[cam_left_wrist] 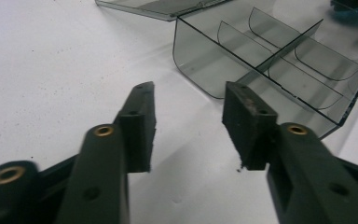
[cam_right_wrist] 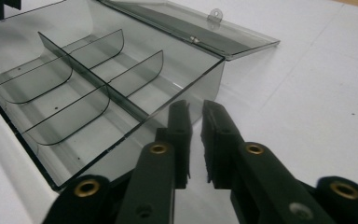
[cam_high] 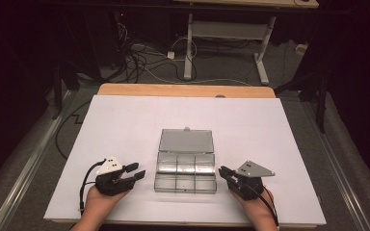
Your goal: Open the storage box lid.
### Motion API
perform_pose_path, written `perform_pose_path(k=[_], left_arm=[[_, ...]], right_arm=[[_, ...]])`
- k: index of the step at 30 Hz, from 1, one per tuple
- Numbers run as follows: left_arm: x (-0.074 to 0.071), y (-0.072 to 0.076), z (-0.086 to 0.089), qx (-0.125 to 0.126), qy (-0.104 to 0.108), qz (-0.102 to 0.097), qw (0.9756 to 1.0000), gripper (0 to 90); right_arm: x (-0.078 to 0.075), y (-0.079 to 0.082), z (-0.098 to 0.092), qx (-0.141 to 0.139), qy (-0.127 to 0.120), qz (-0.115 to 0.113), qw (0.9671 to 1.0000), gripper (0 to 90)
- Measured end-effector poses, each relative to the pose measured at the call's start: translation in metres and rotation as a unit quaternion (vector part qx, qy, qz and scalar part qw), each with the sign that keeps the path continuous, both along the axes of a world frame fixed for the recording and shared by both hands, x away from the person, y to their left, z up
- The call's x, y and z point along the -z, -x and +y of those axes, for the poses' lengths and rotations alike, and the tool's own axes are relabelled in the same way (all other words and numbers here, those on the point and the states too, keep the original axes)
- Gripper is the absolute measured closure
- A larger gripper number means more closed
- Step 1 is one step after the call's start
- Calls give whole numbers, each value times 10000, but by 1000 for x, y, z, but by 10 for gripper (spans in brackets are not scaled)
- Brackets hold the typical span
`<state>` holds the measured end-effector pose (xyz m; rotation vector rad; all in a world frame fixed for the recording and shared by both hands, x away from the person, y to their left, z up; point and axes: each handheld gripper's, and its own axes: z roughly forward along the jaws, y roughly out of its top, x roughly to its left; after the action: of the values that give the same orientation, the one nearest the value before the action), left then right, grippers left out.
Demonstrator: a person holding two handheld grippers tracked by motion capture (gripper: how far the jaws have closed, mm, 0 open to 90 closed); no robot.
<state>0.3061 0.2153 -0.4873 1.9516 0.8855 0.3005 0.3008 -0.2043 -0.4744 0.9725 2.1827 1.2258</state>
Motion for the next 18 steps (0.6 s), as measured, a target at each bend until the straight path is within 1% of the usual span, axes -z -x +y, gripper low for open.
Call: perform_pose_path(k=[3,6,8,11,12,14,15,18], left_arm=[[0,0,0,8,-30,-69,10000,422],[0,-1,1,14,-42,-69,10000,345],[0,-2,1,12,-54,-34,10000,280],[1,-3,0,-34,-111,-9,9999,198],[1,-3,0,-19,-116,8,9999,169],[1,-3,0,2,-119,0,9999,150],[1,-3,0,5,-120,-15,9999,138],[-1,-2,-1,28,-142,-22,9999,77]], right_arm=[[-2,0,-3,29,-31,-31,10000,745],[-4,0,-6,52,-95,-18,9999,675],[-5,0,-7,12,-139,38,9999,617],[-9,1,-11,-31,-168,-8,9999,518],[-9,1,-12,-56,-197,29,9998,484],[-10,2,-15,-25,-204,25,9998,414],[-11,2,-16,-8,-194,-14,9998,369],[-12,3,-19,21,-192,-18,9998,262]])
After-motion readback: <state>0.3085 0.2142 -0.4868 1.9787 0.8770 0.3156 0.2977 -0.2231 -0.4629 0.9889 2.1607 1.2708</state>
